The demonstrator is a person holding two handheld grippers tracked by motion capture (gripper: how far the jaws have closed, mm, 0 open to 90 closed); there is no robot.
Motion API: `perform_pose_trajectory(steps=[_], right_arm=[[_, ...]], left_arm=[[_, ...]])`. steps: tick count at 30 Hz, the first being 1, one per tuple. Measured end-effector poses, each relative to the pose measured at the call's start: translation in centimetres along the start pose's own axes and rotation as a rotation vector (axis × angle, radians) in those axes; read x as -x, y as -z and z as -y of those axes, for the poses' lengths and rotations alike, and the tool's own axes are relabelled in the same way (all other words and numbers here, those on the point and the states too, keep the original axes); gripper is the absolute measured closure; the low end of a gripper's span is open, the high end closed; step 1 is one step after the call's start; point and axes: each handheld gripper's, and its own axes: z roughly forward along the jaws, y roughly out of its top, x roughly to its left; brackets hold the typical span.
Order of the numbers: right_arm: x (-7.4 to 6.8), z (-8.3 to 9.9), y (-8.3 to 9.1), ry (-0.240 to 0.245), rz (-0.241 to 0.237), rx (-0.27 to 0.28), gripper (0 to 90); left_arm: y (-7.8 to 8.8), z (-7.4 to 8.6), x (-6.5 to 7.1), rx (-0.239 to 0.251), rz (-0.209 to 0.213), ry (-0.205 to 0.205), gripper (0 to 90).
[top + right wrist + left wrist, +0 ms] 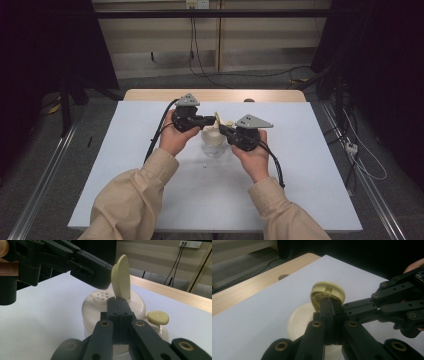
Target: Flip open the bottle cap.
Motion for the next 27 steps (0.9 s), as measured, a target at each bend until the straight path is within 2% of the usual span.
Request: perform_pose_trajectory(steps=[20,27], right_arm=[[0.08,0.03,0.00,-0.005,-0.005,0.004,90.0],[0.10,0.04,0.01,-0.006,-0.006,0.004,90.0]], left_arm=[[-0.62,-0.52,0.05,-0.007,0.006,-0.011,90.0],[-0.93,-0.62,0.08,-0.003,0.009,0.001,90.0]])
